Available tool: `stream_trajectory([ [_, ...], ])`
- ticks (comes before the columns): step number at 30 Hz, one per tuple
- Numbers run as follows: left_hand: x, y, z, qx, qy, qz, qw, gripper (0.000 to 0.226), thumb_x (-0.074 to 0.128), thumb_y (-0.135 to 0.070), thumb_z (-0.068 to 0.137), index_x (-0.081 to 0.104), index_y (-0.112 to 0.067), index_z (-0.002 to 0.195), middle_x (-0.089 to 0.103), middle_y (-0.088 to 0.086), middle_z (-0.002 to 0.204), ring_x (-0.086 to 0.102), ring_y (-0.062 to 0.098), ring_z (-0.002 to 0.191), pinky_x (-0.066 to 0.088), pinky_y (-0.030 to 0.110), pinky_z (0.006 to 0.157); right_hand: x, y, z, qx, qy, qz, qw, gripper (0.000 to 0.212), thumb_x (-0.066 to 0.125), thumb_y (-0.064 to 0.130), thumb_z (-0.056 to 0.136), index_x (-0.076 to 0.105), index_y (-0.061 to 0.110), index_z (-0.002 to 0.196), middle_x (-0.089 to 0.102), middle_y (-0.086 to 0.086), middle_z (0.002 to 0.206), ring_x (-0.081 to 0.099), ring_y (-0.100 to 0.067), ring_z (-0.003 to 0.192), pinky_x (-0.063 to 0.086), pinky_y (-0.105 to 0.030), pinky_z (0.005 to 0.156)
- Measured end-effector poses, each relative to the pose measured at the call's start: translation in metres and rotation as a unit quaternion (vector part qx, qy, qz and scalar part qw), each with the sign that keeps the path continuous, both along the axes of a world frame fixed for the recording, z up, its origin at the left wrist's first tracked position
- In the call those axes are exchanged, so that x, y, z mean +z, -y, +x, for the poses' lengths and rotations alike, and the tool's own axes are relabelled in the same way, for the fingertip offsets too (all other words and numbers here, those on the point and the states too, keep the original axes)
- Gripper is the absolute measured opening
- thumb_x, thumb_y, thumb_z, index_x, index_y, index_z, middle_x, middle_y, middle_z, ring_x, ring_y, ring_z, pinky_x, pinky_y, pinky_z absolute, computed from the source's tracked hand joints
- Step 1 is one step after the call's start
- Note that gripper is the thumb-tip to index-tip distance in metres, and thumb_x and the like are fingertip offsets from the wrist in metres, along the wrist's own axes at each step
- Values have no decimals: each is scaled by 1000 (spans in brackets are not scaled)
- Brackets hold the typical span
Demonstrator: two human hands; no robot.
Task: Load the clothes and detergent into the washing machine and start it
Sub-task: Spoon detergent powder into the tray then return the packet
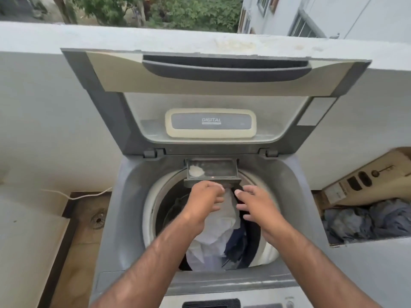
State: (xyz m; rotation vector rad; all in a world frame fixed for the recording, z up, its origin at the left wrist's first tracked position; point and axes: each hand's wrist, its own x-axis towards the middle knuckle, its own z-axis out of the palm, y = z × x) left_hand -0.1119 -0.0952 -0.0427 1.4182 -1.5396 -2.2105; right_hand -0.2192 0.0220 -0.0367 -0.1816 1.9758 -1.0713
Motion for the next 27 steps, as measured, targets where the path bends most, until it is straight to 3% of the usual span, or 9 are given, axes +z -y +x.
stream_trajectory([
  [3,-23,15,13,62,3,110,992,30,67,-24,99,65,-7,124,70,13,123,71,29,109,59,40,93,-15,19,5,-59,98,-24,993,33,62,42,101,57,22,127,64,-1,129,72,-19,109,58,-40,90],
  [7,-39,33,19,126,-64,219,965,36,70,-28,98,63,-7,126,66,21,124,67,34,117,56,41,96,-25,38,10,-112,167,-69,977,19,60,44,102,61,27,110,68,-1,121,72,-22,112,57,-46,100],
  [9,-43,39,19,141,-90,226,960,26,69,-26,99,69,-7,117,73,19,117,70,30,112,57,40,96,-28,47,12,-141,182,-84,969,16,60,42,104,63,26,102,70,-4,118,73,-24,111,57,-45,100],
  [12,-47,43,15,167,-88,220,957,22,70,-25,99,73,-6,110,81,13,99,75,26,102,59,39,92,-36,56,11,-179,207,-107,956,26,62,39,103,68,15,112,75,-12,118,74,-26,109,59,-42,94],
  [16,-55,42,9,207,-90,223,948,35,76,-27,94,72,-1,118,78,19,115,76,28,106,62,38,87,-41,63,11,-223,246,-166,928,27,66,31,102,70,6,114,77,-19,114,76,-29,107,59,-41,96],
  [20,-56,40,2,241,-94,209,943,48,81,-30,90,67,1,123,77,20,116,77,28,106,63,37,89,-46,68,8,-228,230,-185,928,31,67,33,100,71,7,116,78,-17,115,78,-25,104,58,-38,93],
  [25,-56,49,-10,265,-107,198,938,53,83,-31,87,65,1,124,75,21,117,77,26,102,64,29,74,-48,80,-1,-231,219,-196,927,41,69,35,99,66,4,127,76,-18,120,76,-27,107,58,-39,99],
  [27,-55,53,-14,269,-116,198,935,53,82,-28,88,63,4,126,74,23,118,77,29,105,65,31,78,-48,85,-4,-233,216,-200,927,43,69,35,99,65,3,128,76,-18,120,76,-27,107,59,-37,95],
])
